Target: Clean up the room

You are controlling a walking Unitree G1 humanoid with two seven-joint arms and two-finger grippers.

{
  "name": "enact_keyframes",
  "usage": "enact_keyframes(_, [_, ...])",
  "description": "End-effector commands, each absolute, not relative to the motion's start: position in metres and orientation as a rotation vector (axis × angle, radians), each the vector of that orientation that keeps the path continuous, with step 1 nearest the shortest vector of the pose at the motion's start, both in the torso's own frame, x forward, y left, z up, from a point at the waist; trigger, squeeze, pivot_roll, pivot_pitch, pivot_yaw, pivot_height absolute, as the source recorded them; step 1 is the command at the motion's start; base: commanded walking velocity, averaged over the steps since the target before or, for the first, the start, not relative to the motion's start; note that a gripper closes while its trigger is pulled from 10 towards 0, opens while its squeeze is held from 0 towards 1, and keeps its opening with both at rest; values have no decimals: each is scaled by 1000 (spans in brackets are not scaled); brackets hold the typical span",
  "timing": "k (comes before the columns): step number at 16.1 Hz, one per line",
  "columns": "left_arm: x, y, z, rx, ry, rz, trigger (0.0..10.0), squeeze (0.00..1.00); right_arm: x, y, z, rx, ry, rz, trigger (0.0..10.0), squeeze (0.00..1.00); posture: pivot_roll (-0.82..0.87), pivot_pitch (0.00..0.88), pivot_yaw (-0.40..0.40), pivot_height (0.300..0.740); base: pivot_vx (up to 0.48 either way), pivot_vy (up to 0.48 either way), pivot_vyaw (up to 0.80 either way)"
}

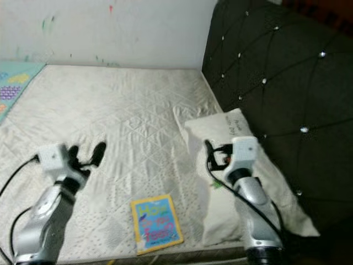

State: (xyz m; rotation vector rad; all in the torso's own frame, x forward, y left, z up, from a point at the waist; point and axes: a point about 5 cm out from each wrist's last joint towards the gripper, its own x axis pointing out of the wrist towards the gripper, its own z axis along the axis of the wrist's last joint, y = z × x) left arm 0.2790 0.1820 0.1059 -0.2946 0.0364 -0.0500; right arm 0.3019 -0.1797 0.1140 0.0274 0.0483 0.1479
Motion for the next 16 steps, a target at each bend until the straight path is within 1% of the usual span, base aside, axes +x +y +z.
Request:
enact_keyframes(1, [278,183,104,-289,46,-46,10000,0,301,-182,116,19,41,145,10000,0,-34,0,-41,740,0,0,0])
enact_keyframes(4, [277,184,104,-287,47,-31,10000,0,302,-182,117,20,39,148,10000,0,-31,0,-44,740,0,0,0])
enact_keyframes(9, [272,195,100,-254,57,35,10000,0,304,-178,117,38,40,168,10000,0,-21,0,-50,740,0,0,0])
enact_keyframes(11, [259,213,96,-225,71,95,10000,0,298,-171,113,58,73,223,10000,0,-16,0,-54,740,0,0,0])
enact_keyframes(12, [253,216,94,-227,86,100,10000,0,294,-170,108,51,101,238,10000,0,-13,0,-56,740,0,0,0])
enact_keyframes(16, [225,220,80,-201,139,103,10000,0,274,-179,93,16,171,195,10000,0,-8,15,-68,740,0,0,0])
